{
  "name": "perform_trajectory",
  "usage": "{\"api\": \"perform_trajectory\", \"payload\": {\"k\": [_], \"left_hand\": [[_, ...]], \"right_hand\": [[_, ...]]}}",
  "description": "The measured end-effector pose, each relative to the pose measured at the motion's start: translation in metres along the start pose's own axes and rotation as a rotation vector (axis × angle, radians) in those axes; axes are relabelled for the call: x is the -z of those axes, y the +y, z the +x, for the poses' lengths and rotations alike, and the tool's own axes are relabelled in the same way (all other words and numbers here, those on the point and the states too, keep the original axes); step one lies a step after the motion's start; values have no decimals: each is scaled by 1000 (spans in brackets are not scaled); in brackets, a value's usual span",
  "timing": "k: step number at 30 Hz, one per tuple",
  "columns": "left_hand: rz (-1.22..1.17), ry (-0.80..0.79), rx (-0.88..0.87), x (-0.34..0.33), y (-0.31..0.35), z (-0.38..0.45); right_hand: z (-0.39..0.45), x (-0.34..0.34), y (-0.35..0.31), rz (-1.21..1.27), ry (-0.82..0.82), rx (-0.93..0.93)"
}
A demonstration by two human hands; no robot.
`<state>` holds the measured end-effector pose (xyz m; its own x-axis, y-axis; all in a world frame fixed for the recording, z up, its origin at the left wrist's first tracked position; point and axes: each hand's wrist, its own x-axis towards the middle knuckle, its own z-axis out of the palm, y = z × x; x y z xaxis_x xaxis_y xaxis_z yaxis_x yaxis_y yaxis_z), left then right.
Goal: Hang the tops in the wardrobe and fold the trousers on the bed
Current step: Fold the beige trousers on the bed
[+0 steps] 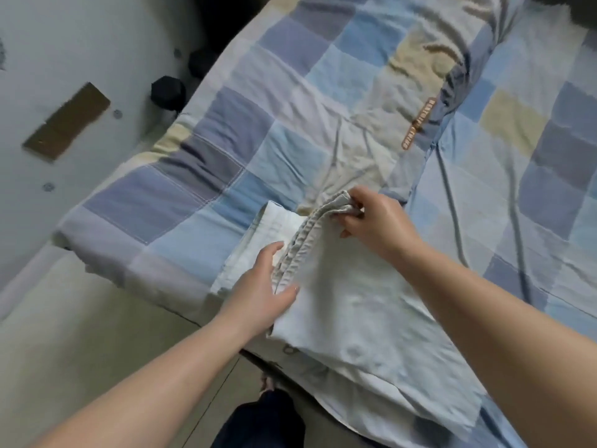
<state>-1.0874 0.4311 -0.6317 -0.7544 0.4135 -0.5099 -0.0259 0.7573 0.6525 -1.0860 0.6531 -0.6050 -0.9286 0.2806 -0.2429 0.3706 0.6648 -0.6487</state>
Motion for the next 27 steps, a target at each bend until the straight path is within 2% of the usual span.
{"api": "perform_trajectory", "payload": {"k": [6,8,11,13,14,16,17,18,20,23,25,27], "left_hand": [[-135,63,66,42,-50,27],[-166,73,92,48,-62,42],[-31,-18,182,57,-71,60],[101,-77,245,60,-73,65],[191,-42,230,61,-71,65],[341,126,56,54,-58,58],[363,196,-98,46,-47,52],[366,201,-271,34,-33,48],[381,83,-534,4,-7,40],[488,-122,-720,-59,22,35],[577,-234,-756,-100,34,39],[716,-315,-746,-133,36,52]], "right_hand": [[57,-65,-26,17,-30,-71],[72,-78,-28,42,-99,-115],[74,-86,-24,173,-184,-224],[53,-88,-14,273,-123,-300],[36,-89,-7,295,-84,-329],[-8,-91,16,266,9,-380],[-32,-91,30,234,47,-409],[-55,-91,46,197,83,-463],[-91,-93,74,130,93,-627],[-125,-96,106,62,29,-859],[-134,-99,121,-29,12,-809],[-131,-105,133,-148,-3,-666]]}}
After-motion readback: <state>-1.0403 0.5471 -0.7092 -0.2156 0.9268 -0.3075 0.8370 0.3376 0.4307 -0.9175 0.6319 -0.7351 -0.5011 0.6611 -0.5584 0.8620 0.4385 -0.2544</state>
